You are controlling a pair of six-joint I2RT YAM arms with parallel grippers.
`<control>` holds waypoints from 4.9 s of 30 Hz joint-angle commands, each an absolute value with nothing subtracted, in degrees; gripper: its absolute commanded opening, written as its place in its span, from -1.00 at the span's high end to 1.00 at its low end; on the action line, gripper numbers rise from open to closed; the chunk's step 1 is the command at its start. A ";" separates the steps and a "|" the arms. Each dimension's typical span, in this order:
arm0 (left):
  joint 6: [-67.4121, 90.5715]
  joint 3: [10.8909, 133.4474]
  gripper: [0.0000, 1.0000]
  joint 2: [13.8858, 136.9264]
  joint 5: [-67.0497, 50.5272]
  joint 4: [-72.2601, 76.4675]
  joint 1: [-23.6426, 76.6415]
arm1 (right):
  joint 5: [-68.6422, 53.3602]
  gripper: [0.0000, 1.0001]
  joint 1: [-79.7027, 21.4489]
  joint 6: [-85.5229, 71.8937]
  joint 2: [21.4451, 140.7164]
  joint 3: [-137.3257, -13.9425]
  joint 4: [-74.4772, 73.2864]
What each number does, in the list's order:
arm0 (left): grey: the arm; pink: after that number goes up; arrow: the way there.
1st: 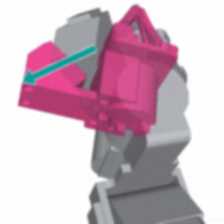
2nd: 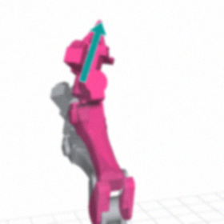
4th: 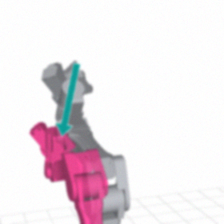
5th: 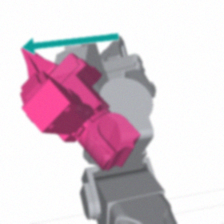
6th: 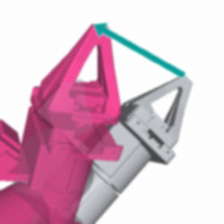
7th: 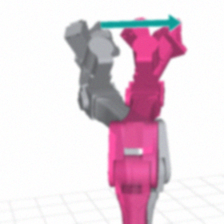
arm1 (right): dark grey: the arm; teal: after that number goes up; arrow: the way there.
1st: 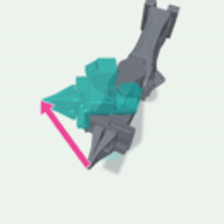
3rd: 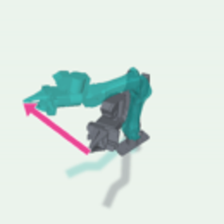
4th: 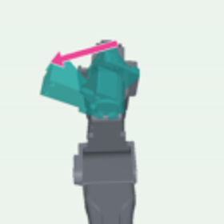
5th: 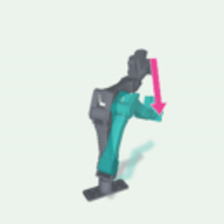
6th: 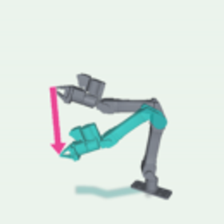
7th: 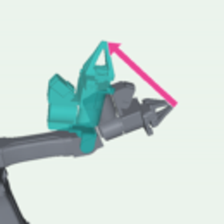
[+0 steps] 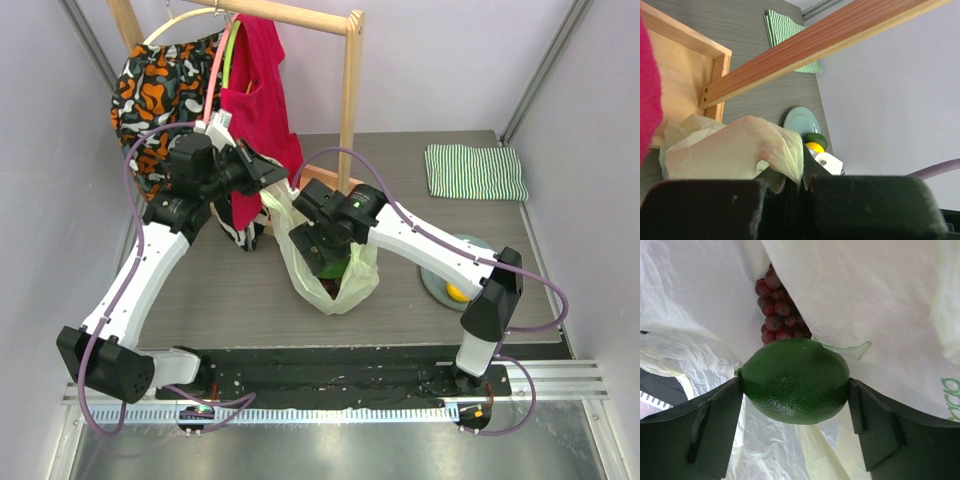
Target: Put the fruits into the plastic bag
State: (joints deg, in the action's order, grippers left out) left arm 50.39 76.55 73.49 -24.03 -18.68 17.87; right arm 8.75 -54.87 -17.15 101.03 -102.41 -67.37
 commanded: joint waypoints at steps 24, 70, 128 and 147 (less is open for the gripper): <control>49.83 76.64 1.00 72.69 -24.79 -16.17 17.67 | -2.52 -0.95 -52.91 -14.07 92.13 -103.10 -54.24; 47.20 73.30 1.00 72.77 -23.82 -17.75 17.67 | 21.18 -0.99 -7.56 -34.72 73.91 -67.15 -67.06; 49.22 72.25 1.00 71.02 -22.94 -18.63 17.67 | -23.88 0.77 -5.88 -25.39 69.17 -80.14 -39.48; 50.45 72.95 1.00 68.91 -22.06 -19.42 17.67 | -32.52 0.82 -40.86 -20.40 86.56 -109.94 -45.93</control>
State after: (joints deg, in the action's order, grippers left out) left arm 50.41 72.23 71.55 -22.92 -18.90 17.87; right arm -34.70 -36.75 -28.16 81.84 -105.10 -30.85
